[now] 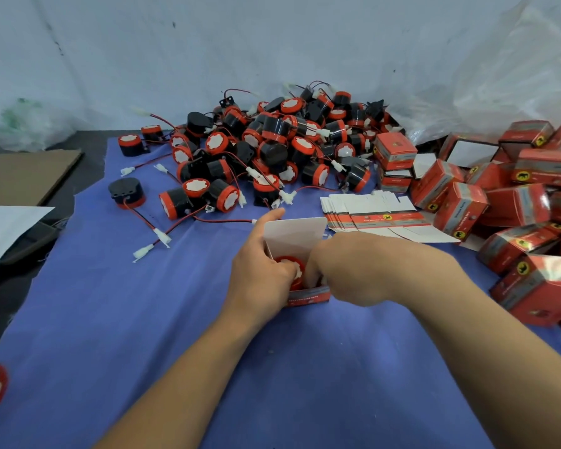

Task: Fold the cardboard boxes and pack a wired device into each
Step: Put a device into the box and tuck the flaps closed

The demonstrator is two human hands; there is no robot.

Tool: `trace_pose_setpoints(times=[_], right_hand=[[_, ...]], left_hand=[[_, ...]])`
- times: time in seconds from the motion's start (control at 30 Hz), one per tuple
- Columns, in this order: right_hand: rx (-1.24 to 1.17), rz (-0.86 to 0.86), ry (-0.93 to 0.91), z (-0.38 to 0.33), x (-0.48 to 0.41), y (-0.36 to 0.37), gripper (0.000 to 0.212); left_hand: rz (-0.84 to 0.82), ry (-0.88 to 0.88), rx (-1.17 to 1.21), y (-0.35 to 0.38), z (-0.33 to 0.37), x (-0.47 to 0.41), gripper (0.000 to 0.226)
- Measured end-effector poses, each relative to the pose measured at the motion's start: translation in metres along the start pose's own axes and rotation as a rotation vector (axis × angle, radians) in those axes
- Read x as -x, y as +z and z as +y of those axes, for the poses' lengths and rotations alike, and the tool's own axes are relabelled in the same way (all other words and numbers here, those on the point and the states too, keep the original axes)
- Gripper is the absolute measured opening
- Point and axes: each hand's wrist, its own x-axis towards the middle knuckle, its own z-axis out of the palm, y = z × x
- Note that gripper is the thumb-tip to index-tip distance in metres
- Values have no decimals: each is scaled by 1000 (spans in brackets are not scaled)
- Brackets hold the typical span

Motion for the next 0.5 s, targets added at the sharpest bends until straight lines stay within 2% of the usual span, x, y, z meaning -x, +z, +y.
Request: trace_pose_setpoints(times=[0.13,0.27,0.4,0.5], right_hand=[[-6,169,26,-9,-7,9,18],[-198,595,168,2,-10,27,26],[-206,817,232,7,-16,45,14],[-236,1076,316,6,-18,57,23]], left_hand=[[-12,4,-8,-1,3,-1,80],[-48,-21,-44,-4,1,-3,73],[-67,-14,-58,-6,2,-3,69],[-63,-6,-58,-5,4,-3,71]])
